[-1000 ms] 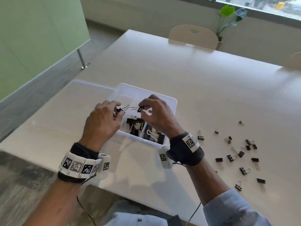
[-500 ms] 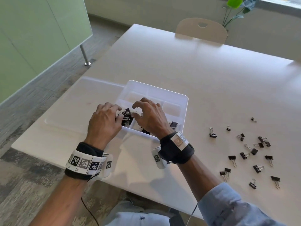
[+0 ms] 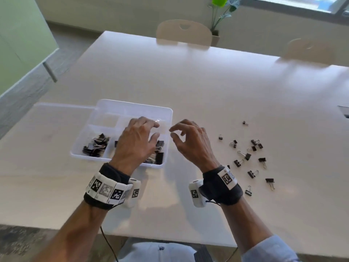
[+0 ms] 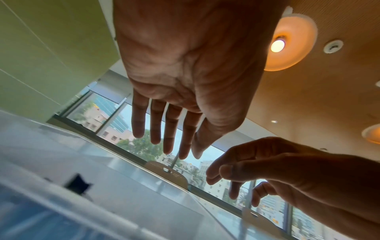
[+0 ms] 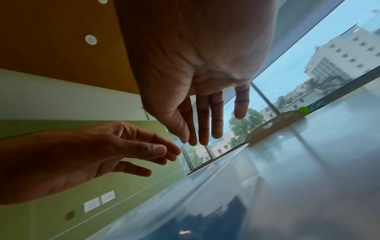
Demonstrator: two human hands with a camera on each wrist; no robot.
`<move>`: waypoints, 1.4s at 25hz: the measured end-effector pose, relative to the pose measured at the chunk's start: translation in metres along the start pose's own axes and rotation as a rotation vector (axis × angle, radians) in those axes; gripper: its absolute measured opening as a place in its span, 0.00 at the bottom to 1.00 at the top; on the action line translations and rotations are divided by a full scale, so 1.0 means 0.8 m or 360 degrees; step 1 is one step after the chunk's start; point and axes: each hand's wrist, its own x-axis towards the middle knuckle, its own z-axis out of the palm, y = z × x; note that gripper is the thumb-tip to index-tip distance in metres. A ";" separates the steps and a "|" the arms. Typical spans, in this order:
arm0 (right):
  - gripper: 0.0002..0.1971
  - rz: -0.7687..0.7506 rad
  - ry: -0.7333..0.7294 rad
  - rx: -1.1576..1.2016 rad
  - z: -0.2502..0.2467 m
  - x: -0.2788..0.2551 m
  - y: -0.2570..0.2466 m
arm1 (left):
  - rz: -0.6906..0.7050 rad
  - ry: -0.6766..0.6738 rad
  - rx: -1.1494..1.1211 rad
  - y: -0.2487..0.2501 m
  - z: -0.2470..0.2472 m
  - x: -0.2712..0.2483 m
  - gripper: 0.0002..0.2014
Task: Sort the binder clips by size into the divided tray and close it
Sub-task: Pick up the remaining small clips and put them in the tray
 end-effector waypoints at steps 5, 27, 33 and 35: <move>0.04 0.0248 0.0108 -0.0062 -0.064 -0.040 0.098 | 0.0250 -0.0232 -0.0010 0.095 0.049 0.027 0.13; 0.12 0.0873 -0.0223 -0.0467 -0.124 -0.089 0.234 | -0.0041 -0.0620 0.0391 0.177 0.161 0.057 0.15; 0.11 0.0727 -0.0083 -0.0315 -0.123 -0.056 0.194 | 0.0104 -0.0528 0.0113 0.174 0.125 0.045 0.15; 0.10 0.0639 -0.0020 -0.0204 -0.114 -0.039 0.169 | 0.0106 -0.0450 0.0062 0.165 0.107 0.047 0.14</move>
